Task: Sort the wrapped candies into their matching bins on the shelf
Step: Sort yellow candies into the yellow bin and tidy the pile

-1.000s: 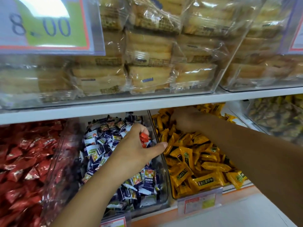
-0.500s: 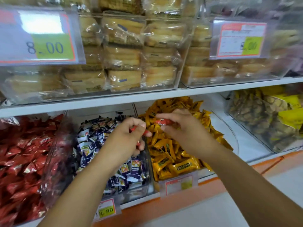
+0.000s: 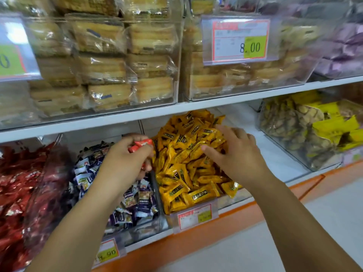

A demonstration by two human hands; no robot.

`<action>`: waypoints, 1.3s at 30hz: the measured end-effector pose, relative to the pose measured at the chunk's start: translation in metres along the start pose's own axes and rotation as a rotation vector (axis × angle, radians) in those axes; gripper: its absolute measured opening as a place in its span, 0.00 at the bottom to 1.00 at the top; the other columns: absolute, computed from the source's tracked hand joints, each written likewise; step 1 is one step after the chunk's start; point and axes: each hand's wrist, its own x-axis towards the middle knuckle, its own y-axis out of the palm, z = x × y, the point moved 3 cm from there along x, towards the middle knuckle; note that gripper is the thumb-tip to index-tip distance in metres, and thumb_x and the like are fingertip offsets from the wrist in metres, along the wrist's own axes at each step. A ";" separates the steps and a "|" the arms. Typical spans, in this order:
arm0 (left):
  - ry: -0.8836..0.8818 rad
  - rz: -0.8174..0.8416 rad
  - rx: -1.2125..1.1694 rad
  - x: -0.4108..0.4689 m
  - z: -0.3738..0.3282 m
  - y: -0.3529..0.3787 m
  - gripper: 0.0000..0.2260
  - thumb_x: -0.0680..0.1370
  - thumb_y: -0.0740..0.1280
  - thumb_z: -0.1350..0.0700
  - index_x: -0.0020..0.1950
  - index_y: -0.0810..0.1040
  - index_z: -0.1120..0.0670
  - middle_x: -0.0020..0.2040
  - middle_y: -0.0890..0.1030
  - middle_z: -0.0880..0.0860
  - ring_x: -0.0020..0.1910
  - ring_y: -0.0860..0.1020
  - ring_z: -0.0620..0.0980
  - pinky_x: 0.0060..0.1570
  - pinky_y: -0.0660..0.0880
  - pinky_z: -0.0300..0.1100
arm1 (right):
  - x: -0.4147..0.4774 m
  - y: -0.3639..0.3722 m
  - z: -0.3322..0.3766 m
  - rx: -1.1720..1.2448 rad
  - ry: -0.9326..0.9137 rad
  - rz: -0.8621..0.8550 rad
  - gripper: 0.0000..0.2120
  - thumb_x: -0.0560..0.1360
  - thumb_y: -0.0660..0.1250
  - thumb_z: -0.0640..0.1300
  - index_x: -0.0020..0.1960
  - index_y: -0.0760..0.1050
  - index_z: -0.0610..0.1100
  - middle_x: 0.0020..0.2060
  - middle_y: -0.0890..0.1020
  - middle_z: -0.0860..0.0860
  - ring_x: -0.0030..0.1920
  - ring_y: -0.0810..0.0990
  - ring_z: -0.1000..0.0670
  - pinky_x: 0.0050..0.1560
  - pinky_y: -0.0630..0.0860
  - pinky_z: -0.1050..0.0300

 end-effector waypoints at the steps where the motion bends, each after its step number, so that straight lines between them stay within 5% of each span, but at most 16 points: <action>1: 0.003 -0.016 0.021 0.002 0.001 -0.002 0.06 0.77 0.65 0.61 0.51 0.77 0.52 0.32 0.78 0.50 0.26 0.74 0.45 0.24 0.67 0.39 | 0.002 0.008 -0.006 -0.006 0.069 0.076 0.40 0.69 0.59 0.72 0.76 0.52 0.59 0.73 0.61 0.45 0.72 0.60 0.41 0.68 0.62 0.44; 3: 0.000 -0.017 0.067 0.004 0.004 -0.001 0.05 0.77 0.64 0.60 0.50 0.76 0.51 0.36 0.78 0.52 0.28 0.74 0.47 0.27 0.68 0.42 | 0.002 0.028 -0.008 -0.062 0.106 0.196 0.47 0.63 0.51 0.79 0.76 0.41 0.62 0.77 0.50 0.44 0.74 0.56 0.38 0.68 0.61 0.38; 6: 0.014 -0.011 0.171 0.006 0.010 0.003 0.03 0.78 0.64 0.58 0.49 0.75 0.51 0.32 0.77 0.54 0.27 0.73 0.49 0.29 0.70 0.42 | 0.005 0.048 0.004 -0.188 0.050 0.145 0.53 0.55 0.39 0.85 0.75 0.37 0.62 0.77 0.47 0.44 0.74 0.55 0.37 0.66 0.62 0.34; 13: 0.051 -0.026 0.233 0.013 0.016 0.009 0.04 0.78 0.64 0.53 0.48 0.73 0.54 0.31 0.74 0.55 0.22 0.72 0.45 0.25 0.69 0.40 | 0.014 0.060 0.029 -0.173 -0.067 0.030 0.40 0.68 0.54 0.76 0.75 0.54 0.59 0.75 0.55 0.49 0.72 0.56 0.40 0.64 0.64 0.38; 21: 0.006 -0.046 0.200 0.016 0.019 0.008 0.04 0.79 0.62 0.53 0.48 0.72 0.53 0.26 0.74 0.53 0.21 0.71 0.48 0.29 0.68 0.43 | 0.022 0.077 0.069 -0.052 -0.281 -0.044 0.23 0.79 0.54 0.62 0.70 0.67 0.56 0.75 0.59 0.53 0.66 0.63 0.43 0.60 0.69 0.45; 26: -0.032 -0.010 0.104 0.011 0.013 0.002 0.04 0.80 0.61 0.59 0.52 0.74 0.52 0.36 0.74 0.55 0.27 0.73 0.48 0.23 0.70 0.40 | 0.021 0.059 0.075 0.388 -0.340 0.228 0.17 0.82 0.52 0.52 0.70 0.68 0.61 0.72 0.66 0.54 0.69 0.64 0.47 0.69 0.63 0.46; 28: -0.007 0.017 0.138 0.007 0.012 -0.001 0.05 0.80 0.62 0.59 0.51 0.76 0.50 0.36 0.74 0.55 0.27 0.75 0.46 0.23 0.70 0.40 | 0.020 0.037 0.065 0.490 -0.288 0.304 0.17 0.83 0.54 0.48 0.67 0.70 0.61 0.66 0.74 0.50 0.51 0.77 0.57 0.53 0.76 0.54; 30: 0.014 0.030 0.195 0.003 0.010 -0.004 0.05 0.80 0.63 0.58 0.49 0.76 0.50 0.36 0.76 0.55 0.24 0.74 0.42 0.23 0.70 0.37 | 0.020 0.009 0.046 0.519 -0.161 0.340 0.17 0.83 0.55 0.45 0.64 0.73 0.62 0.60 0.79 0.44 0.25 0.70 0.58 0.25 0.70 0.63; 31: 0.023 0.029 0.212 0.001 0.009 -0.006 0.05 0.80 0.63 0.58 0.48 0.77 0.50 0.36 0.76 0.56 0.22 0.73 0.40 0.23 0.69 0.36 | 0.020 -0.007 0.035 0.484 -0.102 0.332 0.16 0.82 0.56 0.45 0.63 0.73 0.62 0.59 0.79 0.43 0.23 0.70 0.56 0.23 0.69 0.62; 33: 0.058 0.028 0.253 -0.002 0.006 -0.011 0.05 0.79 0.64 0.57 0.47 0.77 0.48 0.37 0.78 0.54 0.23 0.74 0.40 0.27 0.71 0.38 | 0.018 -0.032 0.013 0.311 -0.021 0.351 0.15 0.80 0.61 0.48 0.65 0.71 0.61 0.66 0.75 0.49 0.42 0.82 0.50 0.41 0.79 0.56; 35: 0.125 0.045 0.343 -0.006 0.004 -0.013 0.04 0.79 0.64 0.54 0.46 0.76 0.45 0.37 0.78 0.51 0.27 0.75 0.40 0.33 0.72 0.41 | 0.011 -0.042 -0.006 0.093 0.068 0.492 0.25 0.75 0.67 0.56 0.70 0.66 0.60 0.70 0.69 0.53 0.62 0.75 0.47 0.57 0.72 0.57; 37: 0.191 0.083 0.430 -0.011 0.003 -0.011 0.04 0.79 0.64 0.53 0.46 0.75 0.44 0.36 0.77 0.49 0.29 0.76 0.42 0.34 0.71 0.41 | 0.003 -0.037 -0.016 -0.001 0.134 0.561 0.32 0.72 0.68 0.60 0.73 0.62 0.59 0.67 0.71 0.50 0.62 0.74 0.49 0.54 0.69 0.59; 39: 0.221 0.110 0.466 -0.016 0.002 -0.006 0.04 0.79 0.64 0.52 0.45 0.74 0.43 0.37 0.77 0.48 0.32 0.76 0.46 0.33 0.71 0.40 | 0.005 -0.024 -0.015 -0.002 0.048 0.397 0.21 0.77 0.65 0.54 0.69 0.70 0.54 0.59 0.75 0.49 0.52 0.77 0.50 0.46 0.70 0.61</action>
